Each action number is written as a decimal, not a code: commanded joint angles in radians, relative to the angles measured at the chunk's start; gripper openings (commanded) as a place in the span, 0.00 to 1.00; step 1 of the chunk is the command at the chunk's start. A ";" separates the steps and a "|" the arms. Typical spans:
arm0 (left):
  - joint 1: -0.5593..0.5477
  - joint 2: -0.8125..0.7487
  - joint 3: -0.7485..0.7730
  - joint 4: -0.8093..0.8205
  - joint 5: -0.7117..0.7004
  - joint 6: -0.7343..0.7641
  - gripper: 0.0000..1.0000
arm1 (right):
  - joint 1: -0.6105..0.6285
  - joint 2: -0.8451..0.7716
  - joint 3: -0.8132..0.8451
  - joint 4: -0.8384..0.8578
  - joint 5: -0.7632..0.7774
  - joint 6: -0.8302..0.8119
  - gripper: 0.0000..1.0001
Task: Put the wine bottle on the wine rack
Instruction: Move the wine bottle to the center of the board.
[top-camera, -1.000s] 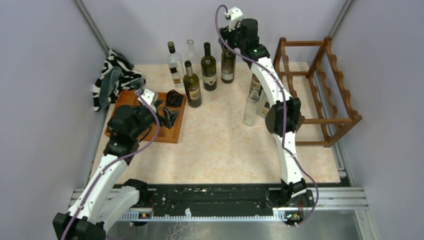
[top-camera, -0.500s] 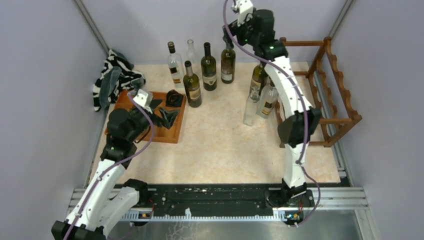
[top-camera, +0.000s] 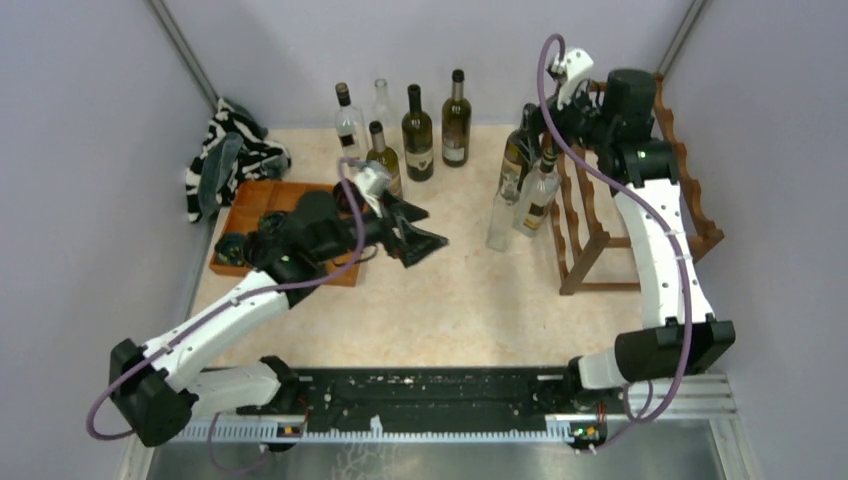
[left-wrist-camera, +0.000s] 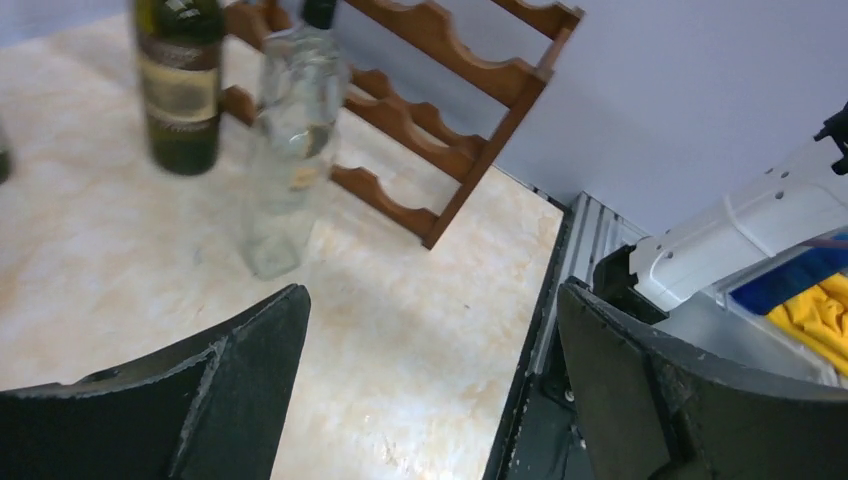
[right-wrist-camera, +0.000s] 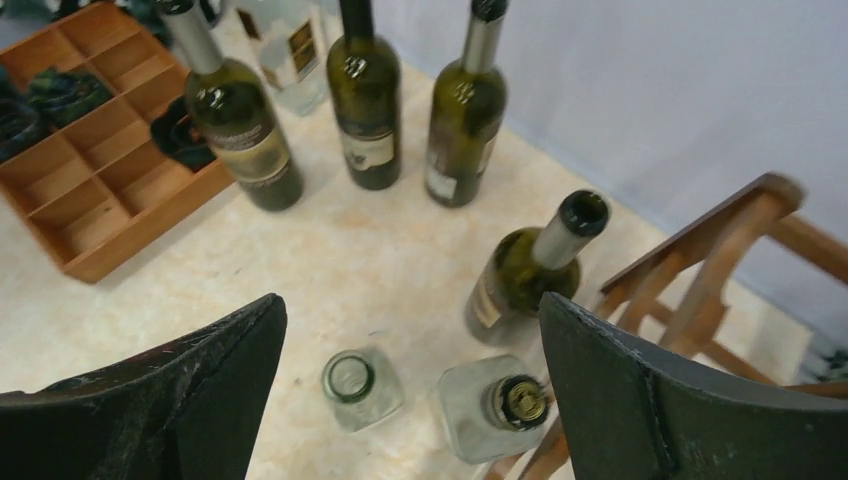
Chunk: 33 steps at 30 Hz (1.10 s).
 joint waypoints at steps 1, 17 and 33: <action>-0.180 0.196 0.184 -0.026 -0.261 0.165 0.98 | -0.073 -0.071 -0.076 0.020 -0.140 0.048 0.94; -0.201 0.857 0.665 0.100 -0.295 0.355 0.92 | -0.229 -0.083 -0.190 0.115 -0.215 0.139 0.91; -0.199 1.004 0.814 0.097 -0.204 0.317 0.46 | -0.229 -0.020 -0.190 0.082 -0.192 0.090 0.86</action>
